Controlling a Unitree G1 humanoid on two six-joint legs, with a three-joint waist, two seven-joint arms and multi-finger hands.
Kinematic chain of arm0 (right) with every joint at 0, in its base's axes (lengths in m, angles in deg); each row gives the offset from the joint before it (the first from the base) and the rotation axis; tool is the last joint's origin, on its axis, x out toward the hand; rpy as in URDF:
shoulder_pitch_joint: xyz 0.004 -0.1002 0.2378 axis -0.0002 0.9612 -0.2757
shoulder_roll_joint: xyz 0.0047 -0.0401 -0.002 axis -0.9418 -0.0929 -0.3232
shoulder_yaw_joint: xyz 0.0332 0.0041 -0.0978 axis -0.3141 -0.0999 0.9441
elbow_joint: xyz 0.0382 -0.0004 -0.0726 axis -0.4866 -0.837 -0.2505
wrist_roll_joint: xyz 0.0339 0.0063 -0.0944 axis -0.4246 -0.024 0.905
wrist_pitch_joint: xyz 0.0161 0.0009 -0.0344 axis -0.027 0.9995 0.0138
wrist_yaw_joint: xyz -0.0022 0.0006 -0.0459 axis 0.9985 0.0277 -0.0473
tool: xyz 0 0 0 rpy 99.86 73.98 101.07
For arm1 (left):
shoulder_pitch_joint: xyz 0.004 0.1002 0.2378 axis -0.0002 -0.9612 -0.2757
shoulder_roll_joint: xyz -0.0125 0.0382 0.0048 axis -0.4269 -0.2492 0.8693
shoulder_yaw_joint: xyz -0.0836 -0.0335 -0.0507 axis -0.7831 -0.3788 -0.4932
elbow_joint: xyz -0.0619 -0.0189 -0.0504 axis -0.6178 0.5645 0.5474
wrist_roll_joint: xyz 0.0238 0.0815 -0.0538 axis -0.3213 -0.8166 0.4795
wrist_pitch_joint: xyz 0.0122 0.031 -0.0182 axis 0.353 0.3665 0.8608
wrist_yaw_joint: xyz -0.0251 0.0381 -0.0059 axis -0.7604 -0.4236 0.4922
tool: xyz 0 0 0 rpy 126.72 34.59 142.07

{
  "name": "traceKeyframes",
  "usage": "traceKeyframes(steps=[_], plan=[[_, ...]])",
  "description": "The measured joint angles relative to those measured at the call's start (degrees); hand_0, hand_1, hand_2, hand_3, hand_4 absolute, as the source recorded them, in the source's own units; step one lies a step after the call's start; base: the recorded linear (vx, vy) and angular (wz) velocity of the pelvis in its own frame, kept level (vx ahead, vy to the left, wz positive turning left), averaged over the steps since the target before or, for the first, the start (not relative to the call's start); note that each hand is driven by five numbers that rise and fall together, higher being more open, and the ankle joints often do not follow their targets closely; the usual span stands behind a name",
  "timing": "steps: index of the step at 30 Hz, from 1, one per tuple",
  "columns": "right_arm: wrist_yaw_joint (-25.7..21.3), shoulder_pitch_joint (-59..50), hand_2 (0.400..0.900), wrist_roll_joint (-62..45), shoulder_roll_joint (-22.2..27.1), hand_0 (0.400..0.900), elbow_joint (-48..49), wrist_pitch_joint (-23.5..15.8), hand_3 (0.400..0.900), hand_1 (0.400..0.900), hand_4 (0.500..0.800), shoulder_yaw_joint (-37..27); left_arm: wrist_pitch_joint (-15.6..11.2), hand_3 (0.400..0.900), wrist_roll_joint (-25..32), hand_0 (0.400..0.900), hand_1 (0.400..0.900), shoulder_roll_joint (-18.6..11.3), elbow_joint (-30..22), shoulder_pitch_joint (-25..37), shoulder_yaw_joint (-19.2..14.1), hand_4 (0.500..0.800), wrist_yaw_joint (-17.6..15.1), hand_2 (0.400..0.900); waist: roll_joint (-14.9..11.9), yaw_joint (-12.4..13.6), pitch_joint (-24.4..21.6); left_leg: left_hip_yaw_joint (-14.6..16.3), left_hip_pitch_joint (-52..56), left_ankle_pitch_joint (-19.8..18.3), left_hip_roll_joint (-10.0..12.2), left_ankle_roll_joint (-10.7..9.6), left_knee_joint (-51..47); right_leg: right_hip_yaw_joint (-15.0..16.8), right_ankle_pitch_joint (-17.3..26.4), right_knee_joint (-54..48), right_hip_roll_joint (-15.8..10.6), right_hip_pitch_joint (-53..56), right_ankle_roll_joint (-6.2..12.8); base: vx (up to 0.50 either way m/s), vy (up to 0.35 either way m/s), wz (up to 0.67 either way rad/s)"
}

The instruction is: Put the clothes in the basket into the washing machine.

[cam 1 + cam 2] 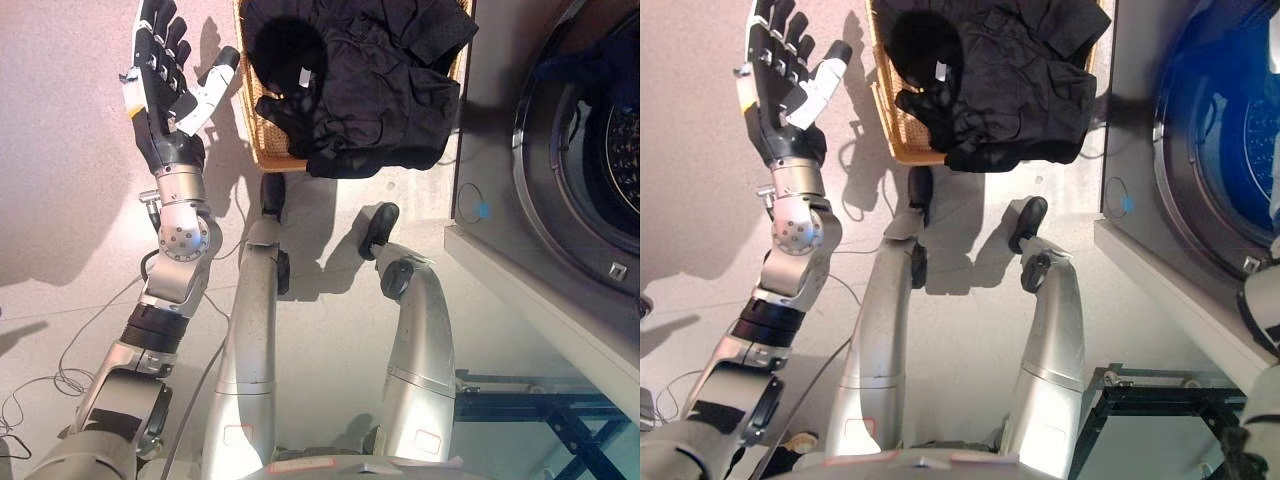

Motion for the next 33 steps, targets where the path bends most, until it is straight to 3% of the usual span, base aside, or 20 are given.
traceKeyframes(steps=[22, 23, 33], plan=[[3.9, 2.0, 0.4, 2.2, 2.1, 0.4, -1.1, 0.6, 0.4, 0.4, 0.5, -0.9, 0.0, 0.9, 0.0, 0.9, 0.9, -0.8, 0.0, -1.1, -0.2, 0.8, 1.8, 0.9, 0.0, -1.4, 0.0, 0.4, 1.4, 0.1, 1.0, -0.1, -1.4, 0.1, 1.1, -2.0, 1.1, 1.2, 0.16, 0.0, -0.004, -0.02], [4.0, 2.0, 0.9, 2.7, 2.2, 0.9, -1.3, 0.6, 0.9, 0.9, 0.8, -0.9, 0.0, 0.9, 0.0, 0.9, 0.9, -0.8, 0.0, -1.2, -0.5, 0.8, 1.9, 0.9, 0.0, -1.4, 0.0, 0.4, 1.3, 0.2, 1.0, -0.1, -1.4, 0.1, 1.1, -2.1, 1.1, 1.1, 0.16, 0.0, 0.0, 0.0], [4.0, 1.3, 0.9, 2.6, 2.2, 0.9, -1.4, 0.6, 0.9, 0.9, 0.8, -0.9, 0.1, 0.9, 0.0, 0.9, 0.9, -0.8, 0.0, -2.0, -1.5, 0.8, 2.0, 0.9, 0.0, -1.6, 0.0, 0.4, 0.9, 0.2, 1.0, -0.2, -1.9, 0.1, 1.2, -2.9, 1.3, 0.6, 0.31, 0.0, 0.002, -0.04]])
